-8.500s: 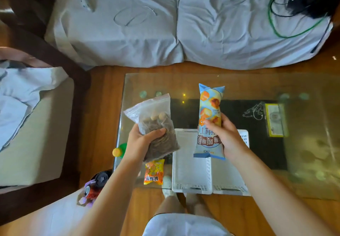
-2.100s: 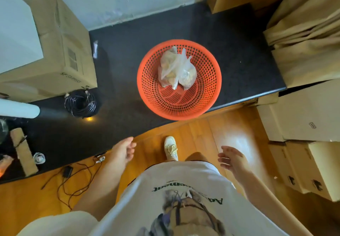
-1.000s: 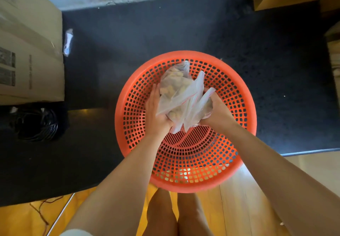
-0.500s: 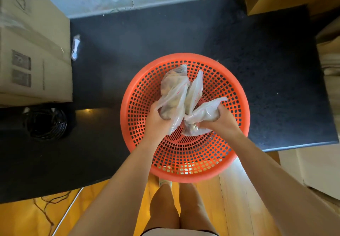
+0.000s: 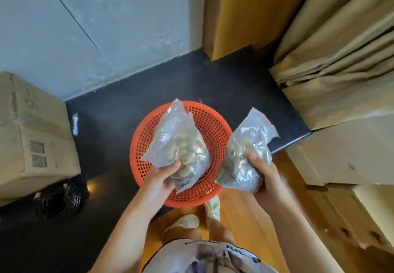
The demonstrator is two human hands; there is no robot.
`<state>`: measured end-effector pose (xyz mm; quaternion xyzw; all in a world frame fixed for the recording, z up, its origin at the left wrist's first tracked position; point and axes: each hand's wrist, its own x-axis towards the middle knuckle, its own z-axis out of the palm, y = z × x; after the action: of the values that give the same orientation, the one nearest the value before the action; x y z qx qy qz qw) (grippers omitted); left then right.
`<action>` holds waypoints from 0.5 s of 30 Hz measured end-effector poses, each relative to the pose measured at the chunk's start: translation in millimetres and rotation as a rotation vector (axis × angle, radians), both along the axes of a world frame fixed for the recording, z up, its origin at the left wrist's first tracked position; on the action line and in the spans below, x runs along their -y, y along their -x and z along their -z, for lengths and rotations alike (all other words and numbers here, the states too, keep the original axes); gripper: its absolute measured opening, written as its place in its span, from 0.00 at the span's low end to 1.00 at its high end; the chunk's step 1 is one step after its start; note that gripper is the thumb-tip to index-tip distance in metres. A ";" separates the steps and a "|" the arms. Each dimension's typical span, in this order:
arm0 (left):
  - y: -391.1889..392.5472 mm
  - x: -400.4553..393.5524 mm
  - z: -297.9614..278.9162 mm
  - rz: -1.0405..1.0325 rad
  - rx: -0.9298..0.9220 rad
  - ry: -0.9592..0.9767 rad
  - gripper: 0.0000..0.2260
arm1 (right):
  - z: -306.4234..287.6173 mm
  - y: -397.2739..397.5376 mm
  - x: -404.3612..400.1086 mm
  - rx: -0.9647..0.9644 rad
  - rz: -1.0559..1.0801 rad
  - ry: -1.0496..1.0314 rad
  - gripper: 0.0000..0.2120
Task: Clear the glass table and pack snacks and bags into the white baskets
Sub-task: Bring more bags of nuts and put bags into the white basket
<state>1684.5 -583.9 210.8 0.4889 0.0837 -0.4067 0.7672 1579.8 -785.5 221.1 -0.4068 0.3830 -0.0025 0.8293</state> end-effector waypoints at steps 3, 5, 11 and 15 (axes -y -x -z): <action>-3.4 -0.4 -17.1 0.107 0.027 0.079 0.18 | -28.9 30.8 -13.7 0.023 0.180 0.038 0.27; -3.6 0.1 -25.9 0.193 0.087 0.112 0.17 | -44.7 53.8 -25.8 0.037 0.323 0.066 0.27; 13.1 23.8 -59.9 0.570 0.295 0.253 0.11 | -77.4 134.6 -64.1 0.066 0.647 0.201 0.23; 53.5 44.2 -74.6 0.850 0.257 0.282 0.12 | -84.3 194.9 -97.8 0.006 0.879 0.297 0.26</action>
<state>1631.0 -628.2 285.3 0.4174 -0.2758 -0.6284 0.5957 1384.9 -687.7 305.4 -0.3203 0.5123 -0.4098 0.6834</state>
